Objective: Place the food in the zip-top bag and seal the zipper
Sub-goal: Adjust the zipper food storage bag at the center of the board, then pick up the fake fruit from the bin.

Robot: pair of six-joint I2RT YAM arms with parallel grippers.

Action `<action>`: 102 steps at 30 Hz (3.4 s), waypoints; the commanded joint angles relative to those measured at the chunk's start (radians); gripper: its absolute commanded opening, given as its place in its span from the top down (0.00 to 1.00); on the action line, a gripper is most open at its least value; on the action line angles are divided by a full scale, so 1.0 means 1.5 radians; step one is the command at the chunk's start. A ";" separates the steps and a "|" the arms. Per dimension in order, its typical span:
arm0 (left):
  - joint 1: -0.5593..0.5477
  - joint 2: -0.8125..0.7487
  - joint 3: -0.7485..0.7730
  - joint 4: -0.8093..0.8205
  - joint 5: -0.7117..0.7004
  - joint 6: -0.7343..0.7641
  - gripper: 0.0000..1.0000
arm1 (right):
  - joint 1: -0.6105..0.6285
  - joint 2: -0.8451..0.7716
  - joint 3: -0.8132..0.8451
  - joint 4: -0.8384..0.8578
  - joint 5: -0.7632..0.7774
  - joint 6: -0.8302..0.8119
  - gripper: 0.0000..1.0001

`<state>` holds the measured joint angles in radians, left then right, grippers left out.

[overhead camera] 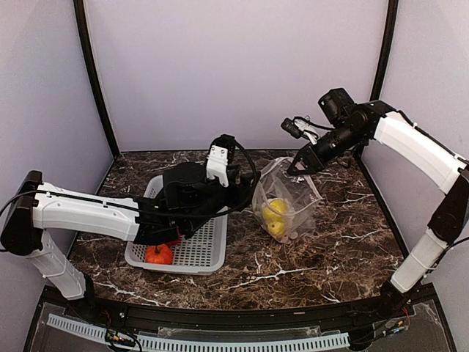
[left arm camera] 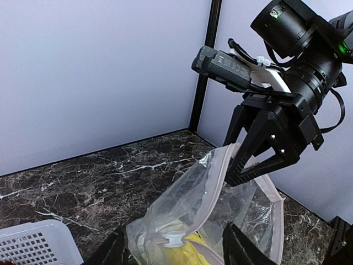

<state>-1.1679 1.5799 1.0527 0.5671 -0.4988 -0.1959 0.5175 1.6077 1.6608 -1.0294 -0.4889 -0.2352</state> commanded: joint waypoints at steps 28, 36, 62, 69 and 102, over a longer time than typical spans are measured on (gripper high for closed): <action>0.056 -0.244 -0.056 -0.360 -0.137 -0.040 0.26 | -0.122 0.045 0.200 0.000 0.219 -0.011 1.00; 0.097 -0.287 -0.088 -0.514 -0.120 -0.114 0.25 | -0.071 0.059 0.101 -0.022 0.190 -0.009 1.00; 0.235 -0.236 -0.067 -0.711 0.067 -0.117 0.06 | -0.072 -0.063 -0.095 0.109 -0.005 -0.046 1.00; 0.324 -0.119 0.014 -0.673 0.238 0.051 0.33 | -0.073 -0.076 -0.116 0.121 -0.020 -0.048 1.00; 0.381 0.265 0.302 -0.864 0.116 0.348 0.78 | -0.082 -0.080 -0.127 0.121 -0.005 -0.040 1.00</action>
<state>-0.6067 1.9633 1.4677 -0.7048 -0.3401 0.3168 0.3985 1.4944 1.4796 -0.8677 -0.5003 -0.2981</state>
